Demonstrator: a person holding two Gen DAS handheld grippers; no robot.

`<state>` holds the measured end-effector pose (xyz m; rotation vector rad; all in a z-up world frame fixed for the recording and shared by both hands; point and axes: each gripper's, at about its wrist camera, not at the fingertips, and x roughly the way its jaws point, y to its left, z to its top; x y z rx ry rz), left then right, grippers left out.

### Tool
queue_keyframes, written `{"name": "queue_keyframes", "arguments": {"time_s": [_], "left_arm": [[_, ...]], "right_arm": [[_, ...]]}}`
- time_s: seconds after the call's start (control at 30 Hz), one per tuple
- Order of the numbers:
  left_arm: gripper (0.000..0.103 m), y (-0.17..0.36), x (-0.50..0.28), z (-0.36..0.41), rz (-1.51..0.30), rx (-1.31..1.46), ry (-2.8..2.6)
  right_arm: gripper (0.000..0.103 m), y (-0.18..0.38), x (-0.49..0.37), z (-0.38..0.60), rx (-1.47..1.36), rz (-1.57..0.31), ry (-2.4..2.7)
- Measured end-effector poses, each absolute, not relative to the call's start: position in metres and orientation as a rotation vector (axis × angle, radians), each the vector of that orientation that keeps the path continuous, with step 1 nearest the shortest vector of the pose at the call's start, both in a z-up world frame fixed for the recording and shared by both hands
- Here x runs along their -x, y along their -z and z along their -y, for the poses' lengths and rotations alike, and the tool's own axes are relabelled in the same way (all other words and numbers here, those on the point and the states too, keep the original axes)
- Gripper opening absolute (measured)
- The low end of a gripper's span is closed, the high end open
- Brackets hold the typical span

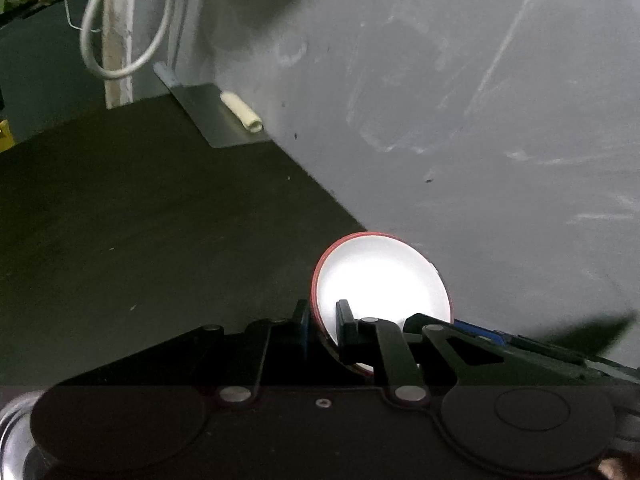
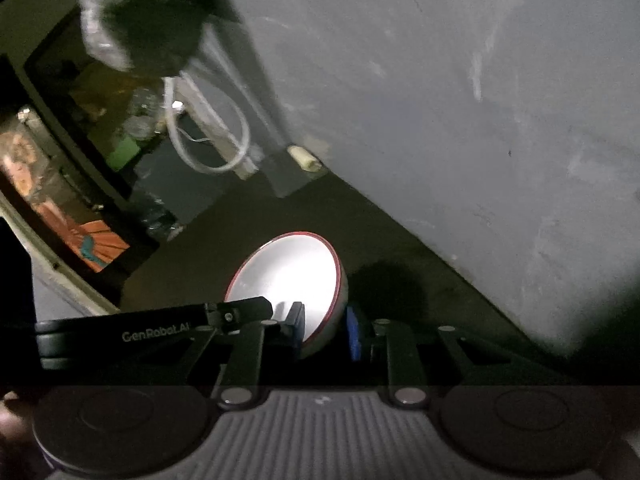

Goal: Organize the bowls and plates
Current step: 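Move both grippers to the second red-rimmed white bowl and grip its rim, then lift the second white bowl with both grippers and carry it toward the nested bowls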

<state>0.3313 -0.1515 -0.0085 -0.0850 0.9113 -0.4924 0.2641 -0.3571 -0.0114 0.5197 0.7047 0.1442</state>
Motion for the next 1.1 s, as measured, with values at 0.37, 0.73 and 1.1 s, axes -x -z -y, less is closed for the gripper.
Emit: {"name": "queue_keyframes", "arguments": {"time_s": [0.37,0.73,1.1], "left_arm": [[0.013,-0.055,-0.214,0.078,-0.81,0.135,0.553],[0.013,-0.052,-0.143,0.03,-0.892,0.147,0.584],[0.015,-0.03,-0.128,0.03,-1.034,0.097,0.577]], "right_arm": [[0.025,-0.052,-0.152,0.305,-0.452,-0.676,-0.24],[0.025,-0.059,-0.069,0.266,-0.412,-0.739,-0.283],[0.028,-0.056,-0.07,0.264,-0.326,-0.889,-0.375]]}}
